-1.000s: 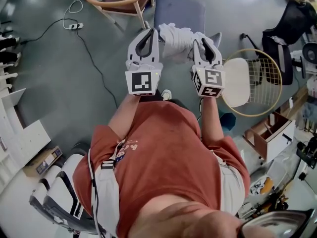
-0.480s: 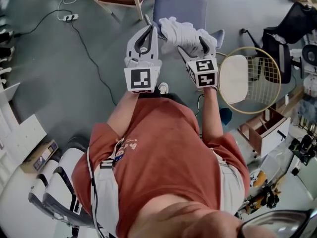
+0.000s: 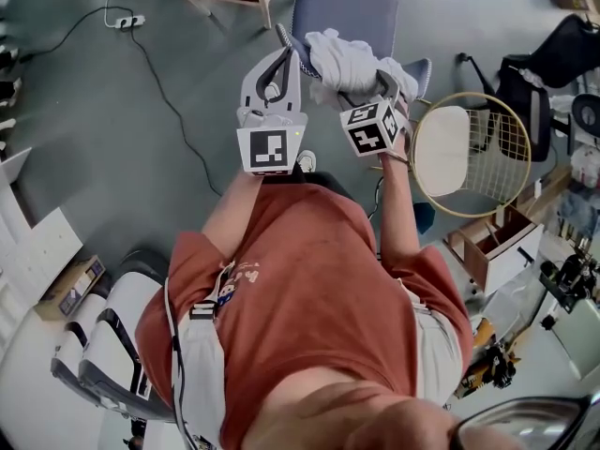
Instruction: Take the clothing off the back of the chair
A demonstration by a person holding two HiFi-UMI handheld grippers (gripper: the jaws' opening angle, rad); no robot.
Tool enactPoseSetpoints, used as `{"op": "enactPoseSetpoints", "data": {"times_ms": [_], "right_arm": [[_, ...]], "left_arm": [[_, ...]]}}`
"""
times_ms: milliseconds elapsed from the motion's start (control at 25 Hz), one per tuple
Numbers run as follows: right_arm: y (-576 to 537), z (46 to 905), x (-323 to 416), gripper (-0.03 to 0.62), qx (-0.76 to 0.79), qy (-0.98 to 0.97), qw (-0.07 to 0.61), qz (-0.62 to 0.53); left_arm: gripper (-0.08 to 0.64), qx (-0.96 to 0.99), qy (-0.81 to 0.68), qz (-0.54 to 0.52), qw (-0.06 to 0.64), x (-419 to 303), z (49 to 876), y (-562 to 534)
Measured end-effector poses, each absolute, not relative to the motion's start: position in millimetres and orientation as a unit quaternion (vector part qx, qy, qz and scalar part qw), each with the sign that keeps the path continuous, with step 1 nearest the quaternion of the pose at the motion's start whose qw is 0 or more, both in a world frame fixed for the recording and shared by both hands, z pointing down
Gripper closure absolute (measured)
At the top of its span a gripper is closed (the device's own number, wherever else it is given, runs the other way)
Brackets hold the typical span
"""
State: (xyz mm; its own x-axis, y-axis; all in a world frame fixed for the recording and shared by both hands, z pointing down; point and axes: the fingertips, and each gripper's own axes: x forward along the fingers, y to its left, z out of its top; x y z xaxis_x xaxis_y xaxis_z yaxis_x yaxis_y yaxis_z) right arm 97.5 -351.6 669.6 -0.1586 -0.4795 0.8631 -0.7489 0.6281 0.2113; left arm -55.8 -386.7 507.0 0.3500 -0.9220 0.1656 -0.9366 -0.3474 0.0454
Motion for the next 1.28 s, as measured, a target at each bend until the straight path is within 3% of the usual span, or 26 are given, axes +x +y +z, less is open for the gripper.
{"op": "enactPoseSetpoints", "data": {"times_ms": [560,760,1120,1280], "right_arm": [[-360,682,109,0.237,0.423,-0.709,0.557,0.088],[-358,675,105,0.332,0.410,-0.725,0.550,0.058],[-346,649,95,0.412,0.429,-0.753,0.497,0.048],[-340,640,95,0.518,0.461,-0.769,0.434,0.085]], "left_arm": [[0.546,0.817,-0.574,0.027,0.054,-59,515,-403],[0.546,0.820,-0.570,0.027,0.050,-57,510,-397],[0.546,0.821,-0.569,0.023,0.039,-57,498,-379],[0.546,0.821,-0.570,0.020,0.033,-56,491,-370]]}}
